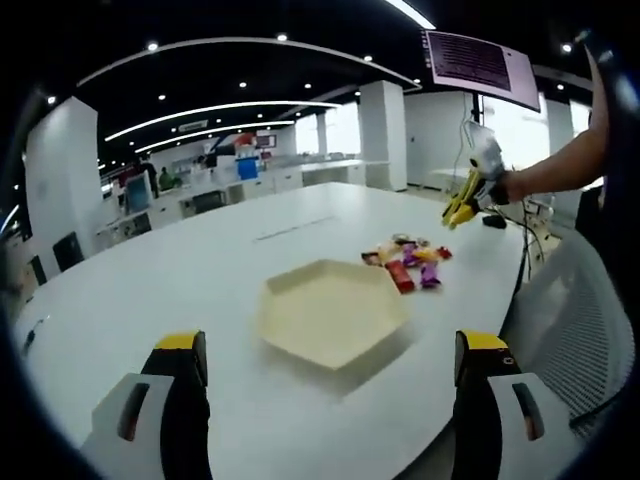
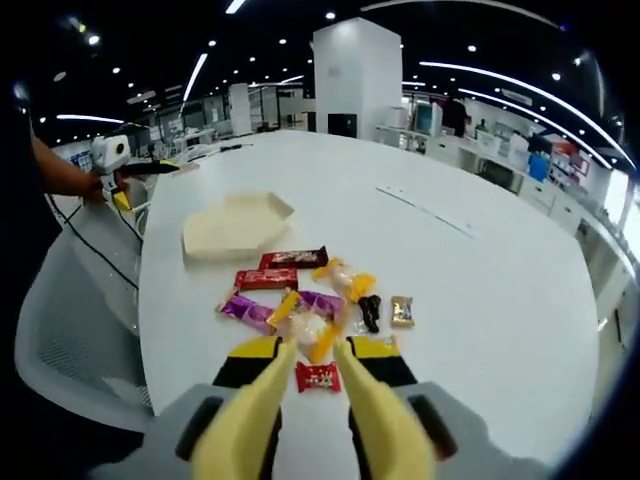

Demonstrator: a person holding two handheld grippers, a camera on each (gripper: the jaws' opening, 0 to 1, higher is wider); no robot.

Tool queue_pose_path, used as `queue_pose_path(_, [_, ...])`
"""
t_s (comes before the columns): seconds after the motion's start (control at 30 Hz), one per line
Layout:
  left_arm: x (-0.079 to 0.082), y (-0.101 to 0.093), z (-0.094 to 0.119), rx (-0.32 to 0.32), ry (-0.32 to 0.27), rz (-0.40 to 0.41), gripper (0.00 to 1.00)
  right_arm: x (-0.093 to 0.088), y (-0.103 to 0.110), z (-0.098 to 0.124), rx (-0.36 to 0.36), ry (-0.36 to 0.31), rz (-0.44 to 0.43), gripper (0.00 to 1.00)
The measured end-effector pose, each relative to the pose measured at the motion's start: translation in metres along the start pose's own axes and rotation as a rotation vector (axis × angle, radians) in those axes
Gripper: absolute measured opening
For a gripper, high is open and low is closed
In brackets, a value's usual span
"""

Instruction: Place the target food into the container with the food tongs after gripping and lifting it, then release it inside without dropping or visibly crushing the food.

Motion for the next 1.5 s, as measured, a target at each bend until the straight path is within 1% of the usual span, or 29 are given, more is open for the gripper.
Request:
queue_pose_path(0.03, [-0.003,0.002,0.0,0.005,0.009,0.013,1.0,-0.004,0.0,-0.003,0.006,0.006,-0.009,0.24])
queue_pose_path(0.1, [-0.008,0.008,0.004,0.041,0.028,0.056,1.0,-0.01,0.0,-0.007,0.003,0.018,-0.008,0.24])
queue_pose_path(0.17, [-0.004,0.008,0.005,0.052,0.002,0.04,1.0,-0.013,0.001,-0.01,0.013,0.026,-0.009,0.25])
queue_pose_path(0.23, [-0.006,0.006,0.003,0.041,0.012,0.02,1.0,-0.018,0.004,-0.013,0.026,0.045,0.014,0.25])
queue_pose_path(0.3, [-0.012,0.007,0.0,0.028,0.044,0.032,1.0,-0.021,0.006,-0.016,0.031,0.052,0.012,0.25])
queue_pose_path(0.33, [-0.012,0.007,-0.001,0.028,0.045,0.036,1.0,-0.023,0.006,-0.018,0.028,0.056,0.019,0.25])
queue_pose_path(0.4, [-0.01,0.007,0.0,0.031,0.029,0.039,1.0,-0.025,0.005,-0.02,0.023,0.059,0.012,0.25])
queue_pose_path(0.5, [-0.015,0.007,0.0,0.03,0.043,0.058,1.0,-0.029,0.003,-0.024,0.011,0.067,0.01,0.26])
queue_pose_path(0.6, [-0.015,0.008,0.0,0.032,0.039,0.049,1.0,-0.028,0.002,-0.025,0.006,0.062,0.002,0.26])
queue_pose_path(0.67, [-0.016,0.008,-0.001,0.031,0.044,0.052,1.0,-0.03,0.004,-0.029,0.015,0.074,-0.003,0.27])
queue_pose_path(0.7, [-0.016,0.008,-0.001,0.03,0.05,0.052,1.0,-0.033,0.004,-0.03,0.017,0.091,-0.013,0.27])
queue_pose_path(0.73, [-0.017,0.007,-0.001,0.029,0.052,0.05,1.0,-0.036,0.004,-0.031,0.01,0.103,-0.012,0.27])
queue_pose_path(0.77, [-0.016,0.007,-0.001,0.028,0.051,0.046,1.0,-0.036,0.004,-0.031,0.007,0.1,-0.023,0.26])
queue_pose_path(0.8, [-0.016,0.006,-0.001,0.027,0.05,0.046,1.0,-0.038,0.004,-0.033,0.0,0.114,-0.042,0.26])
queue_pose_path(0.83, [-0.016,0.006,-0.001,0.026,0.05,0.047,1.0,-0.037,0.005,-0.032,0.001,0.11,-0.04,0.26])
queue_pose_path(1.0, [-0.015,0.006,-0.002,0.023,0.05,0.047,0.99,-0.038,0.012,-0.032,-0.027,0.146,-0.025,0.25])
queue_pose_path(1.07, [-0.016,0.006,-0.002,0.02,0.053,0.048,0.99,-0.039,0.011,-0.033,-0.047,0.155,-0.023,0.23])
queue_pose_path(1.17, [-0.015,0.005,-0.002,0.017,0.049,0.05,0.99,-0.038,0.011,-0.033,-0.064,0.166,-0.043,0.2])
queue_pose_path(1.23, [-0.015,0.005,-0.002,0.016,0.05,0.052,0.99,-0.035,0.009,-0.032,-0.081,0.169,-0.072,0.19])
queue_pose_path(1.27, [-0.015,0.005,-0.002,0.015,0.049,0.053,0.99,-0.033,0.006,-0.03,-0.102,0.167,-0.073,0.18])
queue_pose_path(1.33, [-0.015,0.005,-0.002,0.014,0.046,0.054,0.99,-0.032,0.005,-0.027,-0.096,0.174,-0.105,0.18])
queue_pose_path(1.37, [-0.015,0.005,-0.002,0.012,0.045,0.056,0.99,-0.033,0.002,-0.026,-0.1,0.172,-0.101,0.18])
queue_pose_path(1.43, [-0.015,0.005,-0.002,0.011,0.047,0.057,0.99,-0.033,-0.001,-0.024,-0.098,0.173,-0.132,0.18])
queue_pose_path(1.5, [-0.015,0.005,-0.002,0.008,0.042,0.06,0.99,-0.031,-0.003,-0.02,-0.099,0.166,-0.139,0.18])
Point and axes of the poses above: the point that each gripper's makers call its tool centre point, and the gripper's own axes: z roughly backward along the fingers, y roughly to its left, x roughly out of its top, the point moved 2 cm from there along z, roughly backward along the fingers, and after that the axes turned 13 degrees about -x, right-handed, at the moved point
